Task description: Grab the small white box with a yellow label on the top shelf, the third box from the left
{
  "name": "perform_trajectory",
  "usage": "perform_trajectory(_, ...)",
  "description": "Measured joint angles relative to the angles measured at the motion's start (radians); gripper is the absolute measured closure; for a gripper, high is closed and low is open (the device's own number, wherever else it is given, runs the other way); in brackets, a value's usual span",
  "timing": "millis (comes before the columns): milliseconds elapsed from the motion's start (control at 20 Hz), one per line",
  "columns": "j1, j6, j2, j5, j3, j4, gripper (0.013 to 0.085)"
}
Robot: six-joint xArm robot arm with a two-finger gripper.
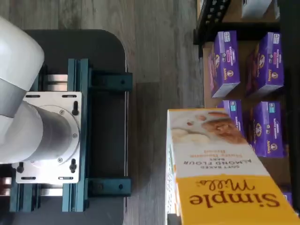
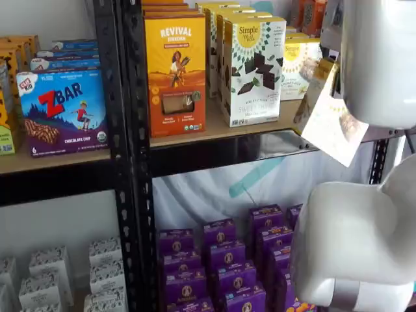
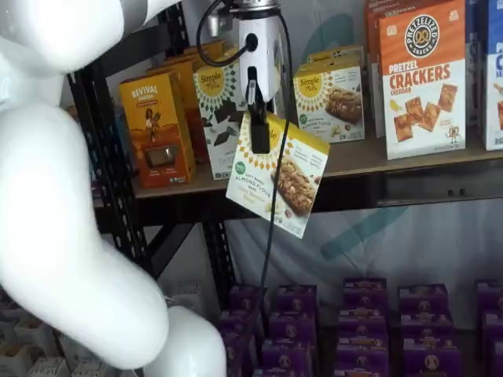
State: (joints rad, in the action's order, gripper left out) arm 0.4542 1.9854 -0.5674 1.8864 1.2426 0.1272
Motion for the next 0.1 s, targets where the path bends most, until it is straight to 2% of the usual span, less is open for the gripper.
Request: perform_trajectory(100,0.003,0.002,-0.007,0.002,-0.005,0.002,0.0650)
